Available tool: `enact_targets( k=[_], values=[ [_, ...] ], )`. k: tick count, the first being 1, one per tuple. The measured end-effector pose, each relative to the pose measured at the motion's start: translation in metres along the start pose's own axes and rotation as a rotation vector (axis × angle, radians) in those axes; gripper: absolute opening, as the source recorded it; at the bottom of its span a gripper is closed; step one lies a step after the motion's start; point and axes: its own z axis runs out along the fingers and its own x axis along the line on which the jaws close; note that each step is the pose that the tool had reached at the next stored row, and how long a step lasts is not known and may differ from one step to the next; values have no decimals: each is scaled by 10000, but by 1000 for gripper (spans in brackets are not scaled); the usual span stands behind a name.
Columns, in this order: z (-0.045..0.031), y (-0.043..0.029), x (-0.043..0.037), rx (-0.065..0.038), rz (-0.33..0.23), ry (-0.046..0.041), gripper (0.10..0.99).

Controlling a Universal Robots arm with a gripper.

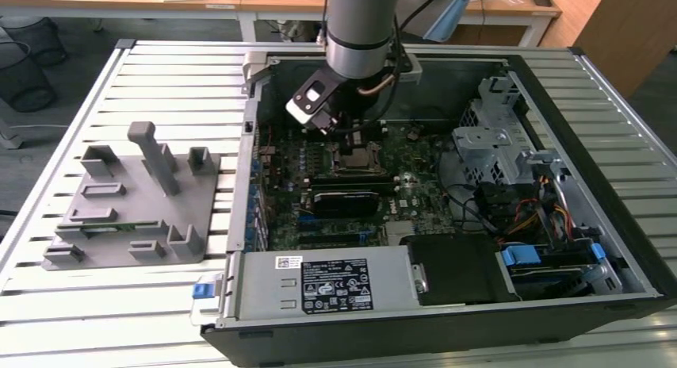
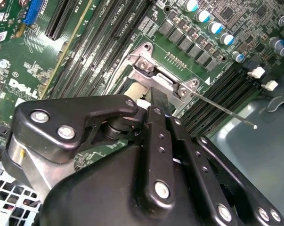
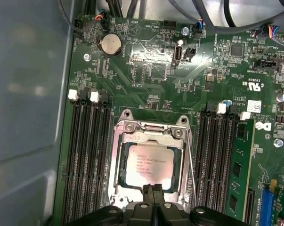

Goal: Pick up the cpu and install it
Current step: 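Close the cpu cover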

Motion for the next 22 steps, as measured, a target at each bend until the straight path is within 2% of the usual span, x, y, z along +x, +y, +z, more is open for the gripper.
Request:
enact_targets(
  k=[22],
  values=[
    [142, -29, 1, 1, 0, 0, 106]
  ],
)
